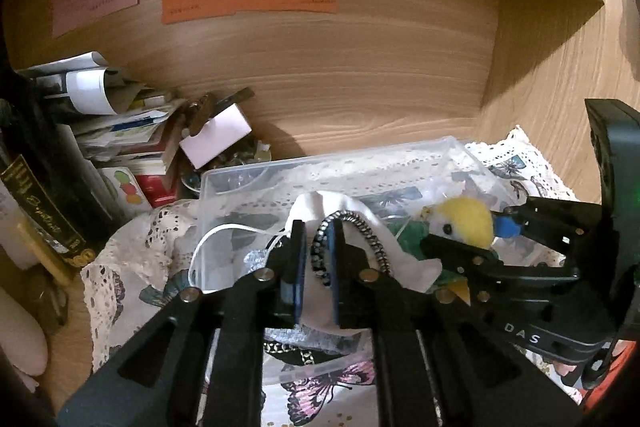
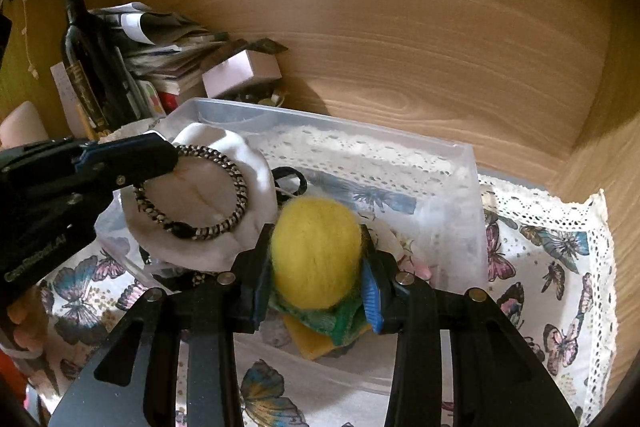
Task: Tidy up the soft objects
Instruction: 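Release the bracelet into the clear box with the left gripper while the right gripper drops the ball in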
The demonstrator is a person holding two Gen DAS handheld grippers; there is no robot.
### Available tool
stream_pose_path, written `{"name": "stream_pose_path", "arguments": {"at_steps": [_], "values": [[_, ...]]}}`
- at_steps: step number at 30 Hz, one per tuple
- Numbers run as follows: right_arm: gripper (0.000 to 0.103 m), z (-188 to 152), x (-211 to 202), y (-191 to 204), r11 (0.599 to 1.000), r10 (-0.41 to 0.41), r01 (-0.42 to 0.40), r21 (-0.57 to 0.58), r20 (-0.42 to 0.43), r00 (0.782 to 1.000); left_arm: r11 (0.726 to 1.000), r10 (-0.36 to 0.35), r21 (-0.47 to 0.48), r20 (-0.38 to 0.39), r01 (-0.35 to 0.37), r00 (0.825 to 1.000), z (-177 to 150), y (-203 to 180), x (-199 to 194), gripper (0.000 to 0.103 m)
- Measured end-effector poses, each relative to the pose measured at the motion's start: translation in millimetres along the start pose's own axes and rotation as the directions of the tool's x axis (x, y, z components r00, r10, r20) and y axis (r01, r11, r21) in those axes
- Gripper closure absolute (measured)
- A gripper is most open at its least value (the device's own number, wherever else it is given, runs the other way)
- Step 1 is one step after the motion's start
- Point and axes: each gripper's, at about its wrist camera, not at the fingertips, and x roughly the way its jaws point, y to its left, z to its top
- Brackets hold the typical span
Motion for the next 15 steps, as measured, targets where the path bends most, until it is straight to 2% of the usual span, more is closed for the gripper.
{"name": "stream_pose_path", "arguments": {"at_steps": [1,2,3,8,12,15], "values": [[0.065,0,-1,0,1.000,-0.006,0.006,-0.003,0.002,1.000,1.000,-0.005,0.000,0.000,0.005,1.000,0,0,-2,0.077],[0.058,0,-2,1,1.000,-0.012,0.012,-0.005,0.004,1.000,1.000,-0.006,-0.001,0.003,0.006,1.000,-1,-1,-5,0.065],[0.050,0,-5,1,1.000,-0.019,0.019,-0.005,0.015,1.000,1.000,-0.006,-0.003,0.012,0.006,1.000,-1,0,-8,0.057],[0.046,3,-22,-1,0.999,-0.037,0.037,-0.001,0.062,0.997,1.000,0.000,0.006,0.057,-0.001,0.998,-2,-1,-28,0.055],[0.042,3,-45,0,0.999,-0.033,0.033,0.002,0.114,0.993,1.000,-0.014,-0.007,0.090,0.015,0.996,-2,-1,-48,0.042],[0.042,1,-66,4,1.000,-0.027,0.028,-0.005,0.162,0.986,1.000,-0.022,-0.012,0.123,0.023,0.992,-3,1,-65,0.040]]}}
